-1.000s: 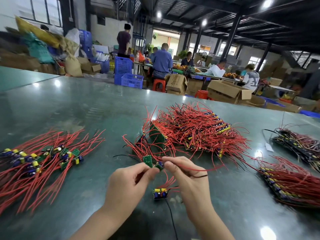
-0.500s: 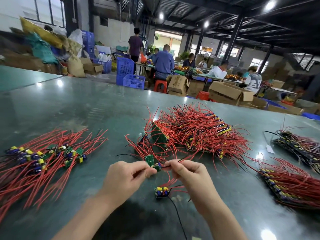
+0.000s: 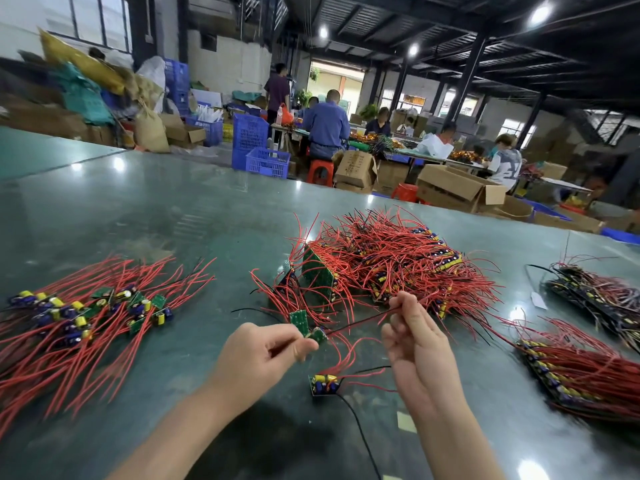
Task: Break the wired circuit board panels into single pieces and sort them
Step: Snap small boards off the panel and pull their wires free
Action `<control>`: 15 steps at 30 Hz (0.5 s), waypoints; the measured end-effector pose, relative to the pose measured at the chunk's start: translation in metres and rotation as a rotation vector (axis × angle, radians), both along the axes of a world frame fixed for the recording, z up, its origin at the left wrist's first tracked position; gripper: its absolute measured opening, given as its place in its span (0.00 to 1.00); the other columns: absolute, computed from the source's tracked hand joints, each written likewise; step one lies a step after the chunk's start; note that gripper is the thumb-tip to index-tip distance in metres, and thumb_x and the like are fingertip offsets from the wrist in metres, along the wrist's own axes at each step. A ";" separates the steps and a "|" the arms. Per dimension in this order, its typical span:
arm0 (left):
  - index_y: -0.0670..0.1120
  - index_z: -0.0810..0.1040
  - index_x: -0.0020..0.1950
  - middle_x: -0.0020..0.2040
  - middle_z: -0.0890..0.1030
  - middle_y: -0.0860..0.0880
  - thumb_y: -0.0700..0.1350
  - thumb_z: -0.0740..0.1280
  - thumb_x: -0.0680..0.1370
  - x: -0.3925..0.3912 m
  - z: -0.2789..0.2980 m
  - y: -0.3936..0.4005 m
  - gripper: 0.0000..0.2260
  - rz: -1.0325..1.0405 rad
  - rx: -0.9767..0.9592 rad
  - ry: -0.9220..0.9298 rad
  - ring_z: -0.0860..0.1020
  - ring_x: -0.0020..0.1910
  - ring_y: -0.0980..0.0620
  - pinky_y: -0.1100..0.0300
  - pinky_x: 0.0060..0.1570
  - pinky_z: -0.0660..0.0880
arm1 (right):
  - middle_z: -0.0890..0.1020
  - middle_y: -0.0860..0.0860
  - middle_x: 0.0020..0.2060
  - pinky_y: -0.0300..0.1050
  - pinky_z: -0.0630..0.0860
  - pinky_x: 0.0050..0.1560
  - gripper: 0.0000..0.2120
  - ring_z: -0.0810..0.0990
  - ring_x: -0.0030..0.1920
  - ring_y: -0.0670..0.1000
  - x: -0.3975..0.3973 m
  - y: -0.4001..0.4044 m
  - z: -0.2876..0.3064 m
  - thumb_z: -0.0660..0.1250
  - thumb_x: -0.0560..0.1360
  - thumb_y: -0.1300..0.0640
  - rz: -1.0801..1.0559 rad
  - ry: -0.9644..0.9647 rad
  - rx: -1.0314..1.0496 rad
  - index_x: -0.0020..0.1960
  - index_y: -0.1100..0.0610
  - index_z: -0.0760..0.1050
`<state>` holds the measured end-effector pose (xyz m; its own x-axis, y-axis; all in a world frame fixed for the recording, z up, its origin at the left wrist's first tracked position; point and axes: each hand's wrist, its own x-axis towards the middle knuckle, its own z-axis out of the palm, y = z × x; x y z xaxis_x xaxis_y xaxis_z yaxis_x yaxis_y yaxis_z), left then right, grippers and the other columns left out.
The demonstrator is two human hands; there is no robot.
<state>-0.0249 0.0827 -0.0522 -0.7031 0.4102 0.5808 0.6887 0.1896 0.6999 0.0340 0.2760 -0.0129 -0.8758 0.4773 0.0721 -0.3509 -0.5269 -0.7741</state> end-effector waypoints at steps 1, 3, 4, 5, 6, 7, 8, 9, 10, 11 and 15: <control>0.52 0.77 0.38 0.22 0.65 0.55 0.65 0.63 0.71 0.000 -0.001 0.000 0.17 -0.018 0.008 -0.034 0.59 0.23 0.58 0.67 0.27 0.56 | 0.83 0.48 0.34 0.34 0.74 0.30 0.07 0.74 0.28 0.41 0.000 0.000 0.000 0.67 0.66 0.57 0.029 0.026 -0.024 0.37 0.54 0.85; 0.50 0.77 0.38 0.24 0.65 0.56 0.62 0.63 0.71 0.002 -0.005 -0.002 0.16 -0.067 0.003 -0.077 0.59 0.24 0.58 0.67 0.27 0.56 | 0.84 0.48 0.37 0.36 0.77 0.33 0.06 0.78 0.31 0.43 0.001 0.000 0.002 0.70 0.64 0.55 0.117 0.018 0.060 0.39 0.52 0.85; 0.49 0.77 0.39 0.25 0.66 0.56 0.61 0.63 0.71 0.003 -0.005 -0.002 0.15 -0.092 -0.001 -0.095 0.59 0.25 0.58 0.67 0.27 0.56 | 0.84 0.48 0.38 0.36 0.77 0.36 0.08 0.79 0.33 0.42 0.003 0.000 0.004 0.71 0.63 0.55 0.163 -0.026 0.194 0.41 0.51 0.85; 0.49 0.77 0.40 0.26 0.67 0.55 0.59 0.64 0.71 0.004 -0.006 -0.003 0.14 -0.113 -0.009 -0.105 0.60 0.25 0.58 0.67 0.27 0.57 | 0.85 0.48 0.40 0.35 0.77 0.38 0.09 0.80 0.35 0.42 0.005 -0.002 0.004 0.72 0.63 0.56 0.212 -0.083 0.369 0.42 0.50 0.85; 0.49 0.77 0.42 0.27 0.67 0.55 0.58 0.63 0.71 0.004 -0.006 -0.002 0.13 -0.125 -0.027 -0.105 0.60 0.26 0.58 0.66 0.27 0.57 | 0.85 0.49 0.41 0.35 0.77 0.40 0.10 0.81 0.37 0.42 0.007 -0.005 0.003 0.74 0.64 0.59 0.269 -0.130 0.541 0.45 0.49 0.85; 0.50 0.77 0.43 0.27 0.67 0.55 0.58 0.63 0.71 0.004 -0.005 -0.002 0.12 -0.129 -0.052 -0.093 0.61 0.26 0.58 0.65 0.28 0.58 | 0.85 0.48 0.42 0.36 0.78 0.41 0.12 0.82 0.39 0.44 0.009 -0.010 0.002 0.75 0.66 0.62 0.334 -0.160 0.670 0.46 0.49 0.85; 0.52 0.76 0.44 0.27 0.68 0.55 0.58 0.62 0.72 0.004 -0.004 -0.001 0.11 -0.128 -0.082 -0.075 0.61 0.26 0.58 0.63 0.28 0.58 | 0.85 0.48 0.41 0.37 0.79 0.41 0.13 0.82 0.40 0.46 0.012 -0.014 0.001 0.75 0.66 0.64 0.389 -0.174 0.728 0.47 0.50 0.85; 0.53 0.76 0.45 0.27 0.69 0.55 0.58 0.61 0.72 0.004 -0.002 -0.001 0.11 -0.126 -0.112 -0.055 0.63 0.26 0.58 0.61 0.28 0.60 | 0.84 0.49 0.40 0.39 0.79 0.40 0.12 0.83 0.40 0.47 0.013 -0.017 0.001 0.74 0.66 0.64 0.414 -0.174 0.748 0.47 0.51 0.85; 0.54 0.77 0.46 0.28 0.70 0.55 0.58 0.61 0.73 0.004 -0.001 0.000 0.11 -0.126 -0.134 -0.038 0.65 0.26 0.58 0.59 0.29 0.62 | 0.83 0.51 0.39 0.39 0.79 0.39 0.12 0.83 0.39 0.48 0.014 -0.019 0.002 0.74 0.67 0.66 0.400 -0.162 0.758 0.47 0.53 0.85; 0.54 0.77 0.47 0.29 0.73 0.55 0.59 0.61 0.73 0.005 0.000 0.000 0.11 -0.122 -0.142 -0.025 0.67 0.27 0.58 0.58 0.30 0.64 | 0.83 0.52 0.38 0.38 0.79 0.37 0.12 0.83 0.38 0.48 0.014 -0.020 0.002 0.74 0.68 0.68 0.354 -0.146 0.766 0.46 0.55 0.85; 0.55 0.78 0.49 0.33 0.80 0.53 0.61 0.59 0.74 0.005 0.001 0.001 0.14 -0.051 -0.085 -0.009 0.71 0.27 0.58 0.55 0.32 0.69 | 0.85 0.52 0.37 0.35 0.77 0.38 0.12 0.82 0.38 0.45 0.010 -0.025 0.001 0.71 0.69 0.70 0.146 -0.106 0.781 0.42 0.55 0.84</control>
